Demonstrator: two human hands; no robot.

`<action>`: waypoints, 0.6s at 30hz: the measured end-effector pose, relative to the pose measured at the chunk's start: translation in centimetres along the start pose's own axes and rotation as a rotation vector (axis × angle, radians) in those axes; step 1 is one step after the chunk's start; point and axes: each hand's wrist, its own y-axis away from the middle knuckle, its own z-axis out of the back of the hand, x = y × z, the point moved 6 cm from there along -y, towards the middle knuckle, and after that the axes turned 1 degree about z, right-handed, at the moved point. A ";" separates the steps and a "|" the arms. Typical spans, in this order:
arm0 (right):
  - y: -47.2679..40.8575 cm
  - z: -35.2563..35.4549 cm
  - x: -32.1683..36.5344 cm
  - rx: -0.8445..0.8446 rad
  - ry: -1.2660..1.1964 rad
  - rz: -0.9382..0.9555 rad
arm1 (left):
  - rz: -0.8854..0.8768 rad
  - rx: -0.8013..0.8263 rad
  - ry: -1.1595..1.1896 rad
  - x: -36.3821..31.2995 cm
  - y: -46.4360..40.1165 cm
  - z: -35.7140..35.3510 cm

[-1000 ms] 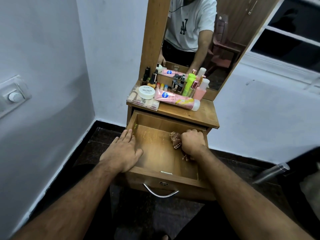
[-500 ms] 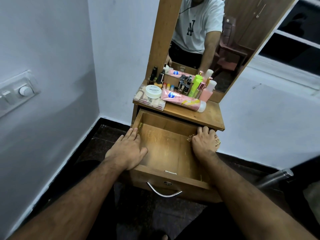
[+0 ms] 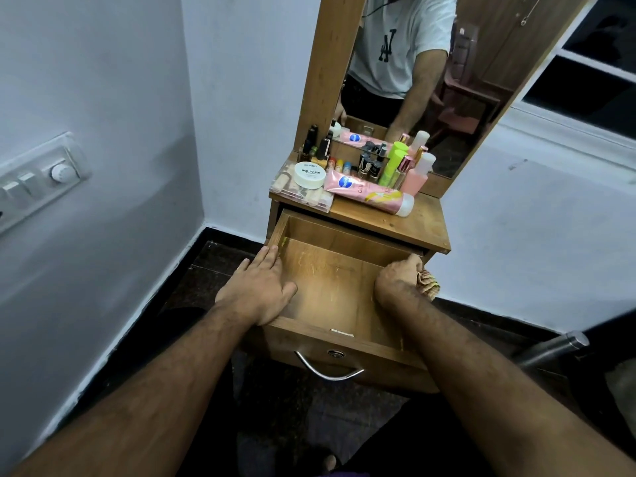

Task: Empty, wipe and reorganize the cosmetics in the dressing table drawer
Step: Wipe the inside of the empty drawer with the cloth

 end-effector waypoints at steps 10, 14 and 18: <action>4.1 -1.2 1.0 0.140 -0.235 0.097 | -0.004 -0.001 0.004 -0.1 0.2 0.2; 5.6 -1.8 1.0 0.281 -0.367 0.172 | -0.009 -0.012 0.013 -0.2 0.2 0.3; 6.0 -1.8 0.4 0.388 -0.560 0.253 | -0.003 -0.018 0.003 -0.2 0.2 0.4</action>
